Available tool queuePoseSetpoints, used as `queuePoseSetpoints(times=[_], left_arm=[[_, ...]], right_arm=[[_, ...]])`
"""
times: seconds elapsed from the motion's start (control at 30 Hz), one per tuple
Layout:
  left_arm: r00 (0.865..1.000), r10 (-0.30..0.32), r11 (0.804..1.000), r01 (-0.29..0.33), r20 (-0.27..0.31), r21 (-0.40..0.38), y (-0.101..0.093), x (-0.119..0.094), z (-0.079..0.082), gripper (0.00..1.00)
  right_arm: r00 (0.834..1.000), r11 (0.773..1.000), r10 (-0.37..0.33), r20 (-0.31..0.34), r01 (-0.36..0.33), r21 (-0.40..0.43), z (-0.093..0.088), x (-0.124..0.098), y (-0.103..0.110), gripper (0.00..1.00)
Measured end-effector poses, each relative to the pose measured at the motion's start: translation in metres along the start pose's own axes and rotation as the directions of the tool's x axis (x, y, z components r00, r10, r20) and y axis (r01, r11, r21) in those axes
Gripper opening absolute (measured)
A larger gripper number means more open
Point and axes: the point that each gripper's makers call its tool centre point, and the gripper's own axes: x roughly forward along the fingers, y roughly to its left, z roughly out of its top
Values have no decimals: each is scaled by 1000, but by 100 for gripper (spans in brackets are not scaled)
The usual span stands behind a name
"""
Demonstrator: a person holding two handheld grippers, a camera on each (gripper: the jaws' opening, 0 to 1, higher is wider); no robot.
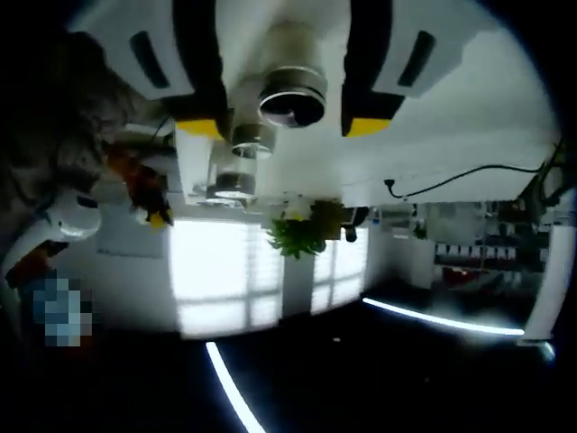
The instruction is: Rotate the seasoning bottle until the label or dispensing opening points toward the visible target arrow and the bottle remains upright within the marked orientation range
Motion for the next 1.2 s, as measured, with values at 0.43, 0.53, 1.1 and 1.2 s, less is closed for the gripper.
queuePoseSetpoints(times=[0.43,0.53,1.1,1.2], left_arm=[[974,213,973,-204,79,-112,11,-3,7,50],[958,276,960,-270,77,-81,18,-5,5,50],[951,304,953,-303,56,-25,17,0,-7,34],[953,298,955,-297,53,-20,17,-1,-7,34]], right_arm=[[998,998,-55,-8,55,5,-1,-8,-13,7],[998,998,-63,-6,63,13,0,-10,-16,7],[995,994,-103,0,103,41,-1,-19,-31,6],[994,993,-107,-6,107,42,-2,-20,-33,6]])
